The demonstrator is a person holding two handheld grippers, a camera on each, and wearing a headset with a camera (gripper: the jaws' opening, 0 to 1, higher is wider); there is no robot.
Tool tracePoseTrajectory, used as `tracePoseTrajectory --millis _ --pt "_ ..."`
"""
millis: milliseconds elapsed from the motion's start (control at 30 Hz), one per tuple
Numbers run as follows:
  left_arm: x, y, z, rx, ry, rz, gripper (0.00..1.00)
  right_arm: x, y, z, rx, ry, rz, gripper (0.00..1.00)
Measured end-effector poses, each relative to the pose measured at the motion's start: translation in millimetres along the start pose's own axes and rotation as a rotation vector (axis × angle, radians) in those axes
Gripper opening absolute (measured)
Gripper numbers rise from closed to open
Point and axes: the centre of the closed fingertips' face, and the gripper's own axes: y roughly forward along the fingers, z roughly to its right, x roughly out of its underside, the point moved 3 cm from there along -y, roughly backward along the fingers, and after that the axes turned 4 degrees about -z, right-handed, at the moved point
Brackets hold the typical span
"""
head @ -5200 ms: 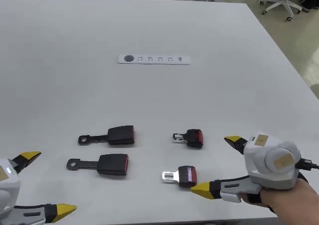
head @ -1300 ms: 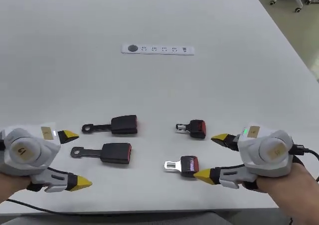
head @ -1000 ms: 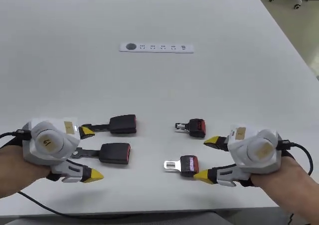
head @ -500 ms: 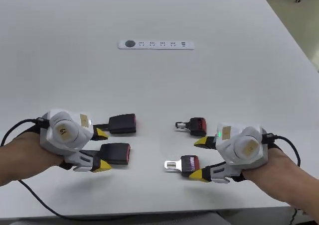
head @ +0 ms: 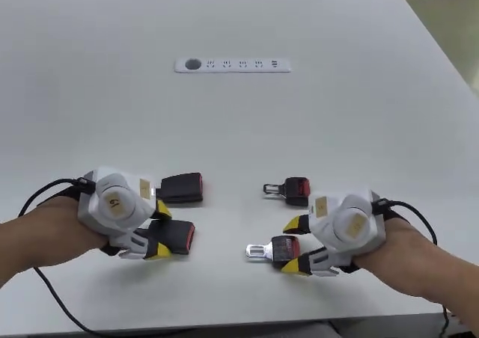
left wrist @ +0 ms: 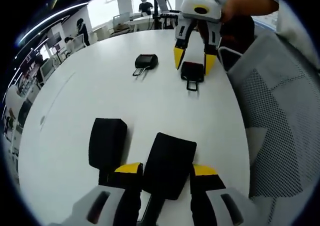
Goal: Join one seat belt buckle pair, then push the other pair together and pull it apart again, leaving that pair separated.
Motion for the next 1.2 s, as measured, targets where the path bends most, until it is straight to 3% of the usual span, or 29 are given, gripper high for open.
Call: tracePoseTrajectory --millis 100,433,500,733,1200 --pt "4.1 3.6 -1.4 -0.004 0.019 -0.018 0.38 2.1 4.1 -1.2 -0.013 -0.008 -0.006 0.33" --pt "6.5 6.5 -2.3 -0.008 0.039 -0.015 0.37 3.3 4.1 4.1 -0.003 -0.032 -0.015 0.34" --pt "5.0 6.6 0.7 -0.008 0.039 -0.017 0.37 5.9 5.8 6.9 -0.012 -0.004 -0.002 0.34" --pt "-2.4 8.4 12.1 0.004 0.034 -0.029 0.36 4.4 5.6 4.9 -0.033 -0.009 0.01 0.34" --pt "-4.8 5.8 13.9 0.005 0.014 -0.032 0.36 2.3 4.6 4.6 -0.028 -0.003 0.004 0.34"
